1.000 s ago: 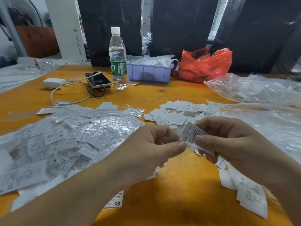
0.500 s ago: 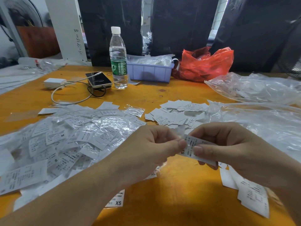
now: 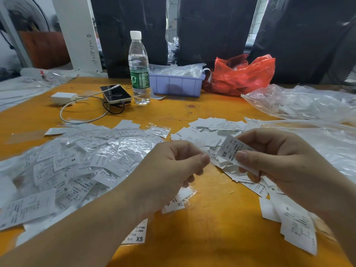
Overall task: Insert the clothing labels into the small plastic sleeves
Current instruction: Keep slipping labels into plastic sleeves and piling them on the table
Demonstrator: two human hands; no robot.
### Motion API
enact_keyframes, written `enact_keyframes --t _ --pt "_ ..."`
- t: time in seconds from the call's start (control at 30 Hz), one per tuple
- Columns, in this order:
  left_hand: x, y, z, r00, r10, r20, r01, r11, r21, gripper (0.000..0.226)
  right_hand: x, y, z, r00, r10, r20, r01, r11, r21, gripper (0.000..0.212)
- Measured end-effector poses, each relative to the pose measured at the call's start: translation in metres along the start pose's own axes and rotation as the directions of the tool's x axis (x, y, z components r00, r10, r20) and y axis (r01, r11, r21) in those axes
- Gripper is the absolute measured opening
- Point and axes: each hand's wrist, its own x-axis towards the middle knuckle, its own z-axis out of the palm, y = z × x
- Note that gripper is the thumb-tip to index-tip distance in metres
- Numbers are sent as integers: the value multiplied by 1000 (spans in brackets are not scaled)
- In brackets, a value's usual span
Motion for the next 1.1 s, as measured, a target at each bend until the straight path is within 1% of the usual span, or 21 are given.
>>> enact_keyframes --t 0.1,0.13,0.27,0.33,0.37,0.47,0.57,0.73,0.8,0.9,1.03,1.1 --pt "0 0 0 1000 22 -11 -22 1000 -17 29 0 1 1 1000 -21 9 21 1000 -11 31" --pt "0 0 1 1000 27 -9 -27 1000 -10 31 0 2 2 999 -28 18 28 999 -19 29" --pt "0 0 2 999 27 41 -27 1000 -10 23 0 4 3 997 -23 69 24 1000 -13 21" --pt "-1 0 2 998 34 62 -32 999 -24 20 0 4 4 994 -26 105 26 1000 -2 12" --pt "-1 0 2 997 35 65 -34 999 -28 20 0 5 4 993 -27 112 27 1000 2 12" --pt "0 0 2 998 32 57 -30 999 -32 21 0 5 3 992 -25 121 24 1000 15 21" --pt "0 -1 1 998 20 63 -17 999 -48 23 1 4 0 992 -19 127 12 998 56 22" --pt "-1 0 1 995 15 99 -7 997 -77 10 1 6 0 991 -30 131 28 1000 11 17" --pt "-1 0 1 995 18 101 -11 997 -72 11 1 6 1 993 -33 113 32 999 11 23" --pt "-1 0 1 996 25 89 -21 999 -49 21 1 6 0 995 -44 90 43 999 7 26" --pt "-1 1 1 996 26 91 -22 999 -46 16 1 7 2 993 -39 110 39 999 2 22" --pt "-1 1 1 995 25 94 -21 999 -42 19 1 7 3 992 -35 122 36 999 -11 21"
